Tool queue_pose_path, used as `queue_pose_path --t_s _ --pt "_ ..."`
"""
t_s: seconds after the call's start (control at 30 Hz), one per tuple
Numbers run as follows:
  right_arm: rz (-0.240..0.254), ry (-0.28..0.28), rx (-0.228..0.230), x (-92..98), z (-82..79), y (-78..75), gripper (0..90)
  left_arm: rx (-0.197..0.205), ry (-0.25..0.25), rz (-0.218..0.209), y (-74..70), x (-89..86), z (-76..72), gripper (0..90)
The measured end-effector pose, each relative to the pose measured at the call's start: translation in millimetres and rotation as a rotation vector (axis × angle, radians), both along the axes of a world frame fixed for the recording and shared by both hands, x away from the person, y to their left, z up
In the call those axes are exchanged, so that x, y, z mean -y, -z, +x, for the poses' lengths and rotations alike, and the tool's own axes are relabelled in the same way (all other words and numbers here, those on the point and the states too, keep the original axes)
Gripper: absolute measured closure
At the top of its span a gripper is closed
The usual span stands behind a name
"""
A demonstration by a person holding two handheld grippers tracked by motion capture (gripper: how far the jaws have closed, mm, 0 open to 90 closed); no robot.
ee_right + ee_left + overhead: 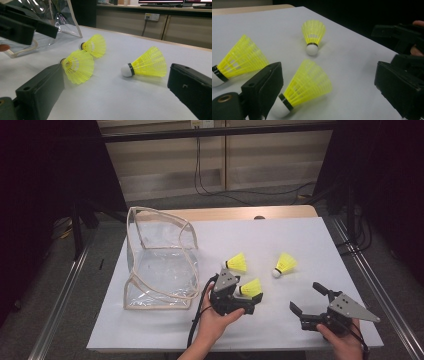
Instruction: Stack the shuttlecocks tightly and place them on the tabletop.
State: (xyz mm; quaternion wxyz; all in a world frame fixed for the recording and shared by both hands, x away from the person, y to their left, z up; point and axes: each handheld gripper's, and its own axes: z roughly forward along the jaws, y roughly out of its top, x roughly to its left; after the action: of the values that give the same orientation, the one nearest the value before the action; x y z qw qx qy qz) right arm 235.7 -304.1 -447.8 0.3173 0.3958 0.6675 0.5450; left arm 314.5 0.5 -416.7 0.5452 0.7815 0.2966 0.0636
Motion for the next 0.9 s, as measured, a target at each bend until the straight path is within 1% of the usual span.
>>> queue_pose_path --t_s 0.07,0.17,0.27,0.33,0.5,0.57,0.67,0.77,0.8,0.9 --pt "-0.002 0.0 -0.001 -0.1 0.4 0.1 0.5 -0.006 0.011 -0.011 2.6 -5.9 -3.9 7.2" --pt "-0.003 0.001 -0.001 -0.6 0.7 -0.2 0.5 -0.012 0.034 -0.009 6.3 -13.8 -8.3 5.8" --pt "-0.006 -0.002 -0.002 -1.6 1.0 -0.2 0.5 -0.002 0.053 -0.006 8.7 -21.2 -12.1 5.0" --pt "-0.007 -0.004 -0.003 -2.2 1.1 -0.4 0.6 -0.01 0.07 -0.015 10.3 -26.0 -14.7 3.7" --pt "-0.008 -0.009 -0.009 -3.4 2.0 -0.5 0.6 0.011 0.102 -0.007 10.4 -37.6 -21.1 3.4" --pt "-0.009 -0.009 -0.009 -3.6 2.0 -0.6 0.6 0.014 0.112 -0.017 10.0 -41.8 -23.5 3.3" --pt "-0.009 -0.011 -0.011 -4.5 2.1 -0.8 0.6 0.02 0.133 -0.01 10.4 -48.4 -26.5 2.8" --pt "-0.01 -0.014 -0.012 -5.4 2.6 -1.1 0.6 0.016 0.14 -0.026 10.8 -55.5 -29.2 2.8" --pt "-0.01 -0.014 -0.012 -5.4 2.6 -1.1 0.6 0.022 0.144 -0.025 10.6 -58.0 -30.3 2.8" --pt "-0.01 -0.02 -0.015 -6.5 2.9 -1.1 0.6 0.029 0.174 -0.038 10.0 -64.4 -32.7 4.2"
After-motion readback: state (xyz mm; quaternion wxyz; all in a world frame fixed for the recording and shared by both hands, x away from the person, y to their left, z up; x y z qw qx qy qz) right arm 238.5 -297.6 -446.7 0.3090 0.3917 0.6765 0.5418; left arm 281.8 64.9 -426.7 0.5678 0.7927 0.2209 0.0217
